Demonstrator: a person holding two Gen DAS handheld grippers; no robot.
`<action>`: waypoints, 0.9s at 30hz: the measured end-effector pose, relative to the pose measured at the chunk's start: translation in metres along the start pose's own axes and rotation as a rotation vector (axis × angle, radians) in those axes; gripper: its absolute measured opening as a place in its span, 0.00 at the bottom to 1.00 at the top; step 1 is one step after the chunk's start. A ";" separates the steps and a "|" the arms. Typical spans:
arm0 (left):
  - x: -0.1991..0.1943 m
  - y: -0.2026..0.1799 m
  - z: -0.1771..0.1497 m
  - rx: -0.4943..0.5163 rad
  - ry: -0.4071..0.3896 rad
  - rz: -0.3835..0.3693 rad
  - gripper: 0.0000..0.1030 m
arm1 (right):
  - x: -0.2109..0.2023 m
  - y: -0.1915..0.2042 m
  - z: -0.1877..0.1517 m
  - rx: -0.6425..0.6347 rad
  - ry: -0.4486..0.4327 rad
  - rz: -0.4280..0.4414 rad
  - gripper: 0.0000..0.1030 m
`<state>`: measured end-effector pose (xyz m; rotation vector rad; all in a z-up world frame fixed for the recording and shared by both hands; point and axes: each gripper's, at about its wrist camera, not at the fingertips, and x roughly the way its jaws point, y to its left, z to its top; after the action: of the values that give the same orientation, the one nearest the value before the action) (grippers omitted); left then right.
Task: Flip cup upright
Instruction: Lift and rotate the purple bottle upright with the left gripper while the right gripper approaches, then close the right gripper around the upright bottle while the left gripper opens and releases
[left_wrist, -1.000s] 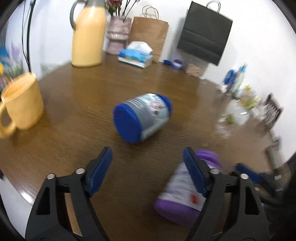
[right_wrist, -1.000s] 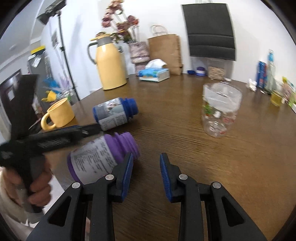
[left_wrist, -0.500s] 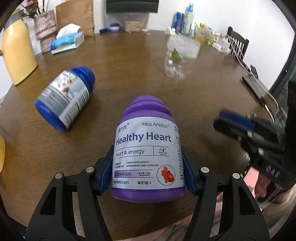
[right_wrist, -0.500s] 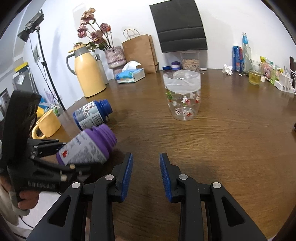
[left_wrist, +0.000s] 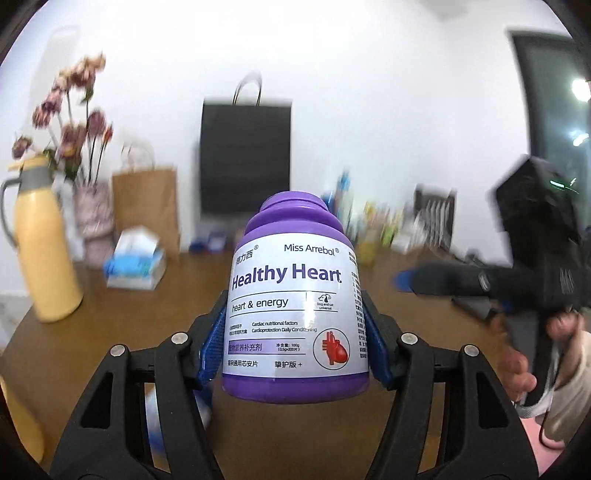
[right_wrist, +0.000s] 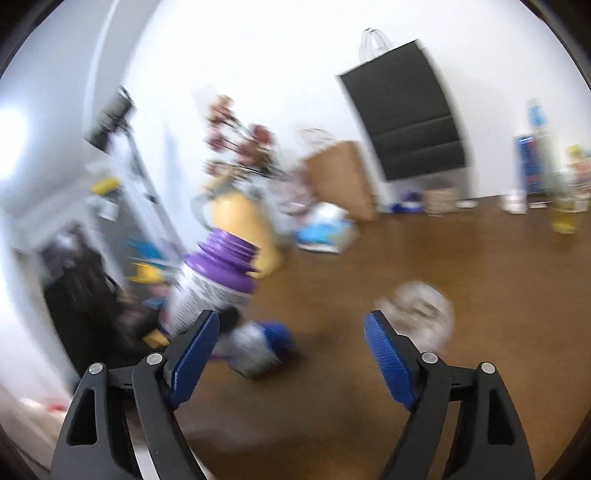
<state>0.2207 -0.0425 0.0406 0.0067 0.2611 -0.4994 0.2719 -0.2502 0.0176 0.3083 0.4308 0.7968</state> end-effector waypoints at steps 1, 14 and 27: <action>0.007 0.002 0.005 0.000 -0.011 -0.003 0.58 | 0.007 -0.001 0.010 0.011 0.011 0.041 0.83; 0.088 0.053 0.058 -0.069 -0.070 0.004 0.58 | 0.137 -0.051 0.109 0.239 0.222 0.295 0.66; 0.144 0.101 0.055 -0.244 0.160 -0.200 0.65 | 0.152 -0.015 0.103 -0.297 0.118 -0.044 0.66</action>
<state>0.4035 -0.0258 0.0520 -0.2200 0.4812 -0.6646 0.4249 -0.1574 0.0620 -0.0250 0.4215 0.8256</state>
